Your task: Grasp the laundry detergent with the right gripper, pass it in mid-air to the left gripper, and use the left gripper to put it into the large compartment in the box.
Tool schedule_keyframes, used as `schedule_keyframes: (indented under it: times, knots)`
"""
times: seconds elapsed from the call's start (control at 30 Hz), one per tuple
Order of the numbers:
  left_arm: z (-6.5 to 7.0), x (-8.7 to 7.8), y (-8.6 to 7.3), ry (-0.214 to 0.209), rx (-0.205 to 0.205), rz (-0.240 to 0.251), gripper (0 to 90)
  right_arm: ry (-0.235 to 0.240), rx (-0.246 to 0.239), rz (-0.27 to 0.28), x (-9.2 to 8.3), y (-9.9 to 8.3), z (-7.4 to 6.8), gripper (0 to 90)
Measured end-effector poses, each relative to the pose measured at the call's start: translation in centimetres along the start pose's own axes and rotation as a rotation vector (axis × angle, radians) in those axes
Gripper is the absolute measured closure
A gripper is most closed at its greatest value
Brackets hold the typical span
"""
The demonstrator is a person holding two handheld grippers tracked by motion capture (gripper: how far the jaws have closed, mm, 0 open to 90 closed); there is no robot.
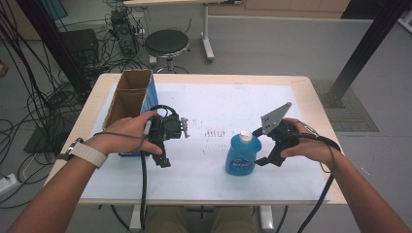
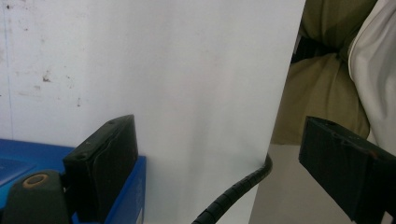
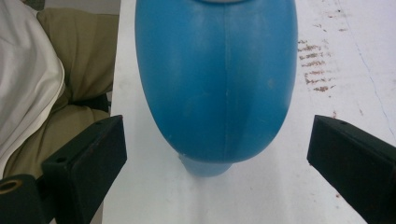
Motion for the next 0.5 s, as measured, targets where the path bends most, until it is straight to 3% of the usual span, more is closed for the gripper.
schedule_keyframes:
  times: [0.5]
  knots:
    - [-0.01, 0.01, -0.08, -0.002, -0.002, 0.000, 12.2, 0.005, 0.005, 0.032, 0.57, -0.22, 0.09, 4.6]
Point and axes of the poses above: each handheld gripper's, and its own axes: x roughly forward along the jaws, y roughly out of its top, z roughly to its right, the point moved 1 cm from there along x, roughly forward along the jaws, and after that the axes turned 3 degrees about -z, right-handed, at the moved point
